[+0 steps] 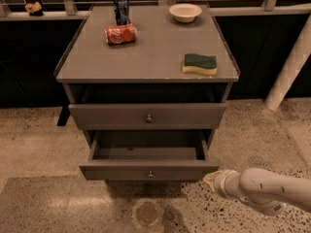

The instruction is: Open middle drawer

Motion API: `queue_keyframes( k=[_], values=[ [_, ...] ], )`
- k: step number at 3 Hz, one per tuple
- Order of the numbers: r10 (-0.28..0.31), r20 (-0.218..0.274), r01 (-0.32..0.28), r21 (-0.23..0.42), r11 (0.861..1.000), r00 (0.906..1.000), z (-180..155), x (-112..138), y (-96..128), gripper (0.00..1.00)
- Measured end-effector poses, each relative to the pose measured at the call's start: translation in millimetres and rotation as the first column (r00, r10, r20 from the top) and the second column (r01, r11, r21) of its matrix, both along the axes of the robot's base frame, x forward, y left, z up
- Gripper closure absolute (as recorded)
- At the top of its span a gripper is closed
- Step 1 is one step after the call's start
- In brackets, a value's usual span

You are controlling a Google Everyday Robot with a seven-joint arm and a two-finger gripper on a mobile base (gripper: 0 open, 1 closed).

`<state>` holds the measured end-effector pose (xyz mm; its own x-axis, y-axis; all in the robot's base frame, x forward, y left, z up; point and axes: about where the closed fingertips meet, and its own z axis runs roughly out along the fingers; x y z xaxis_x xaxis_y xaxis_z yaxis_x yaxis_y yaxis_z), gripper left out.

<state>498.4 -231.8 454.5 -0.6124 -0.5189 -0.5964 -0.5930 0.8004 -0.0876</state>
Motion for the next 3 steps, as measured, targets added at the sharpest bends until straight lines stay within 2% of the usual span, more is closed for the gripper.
queue_keyframes(
  k=[1,2,3],
  values=[
    [0.0,0.0,0.0,0.0,1.0,1.0,0.0,0.0,0.0,0.87],
    [0.0,0.0,0.0,0.0,1.0,1.0,0.0,0.0,0.1,0.68],
    [0.0,0.0,0.0,0.0,1.0,1.0,0.0,0.0,0.1,0.45]
  ],
)
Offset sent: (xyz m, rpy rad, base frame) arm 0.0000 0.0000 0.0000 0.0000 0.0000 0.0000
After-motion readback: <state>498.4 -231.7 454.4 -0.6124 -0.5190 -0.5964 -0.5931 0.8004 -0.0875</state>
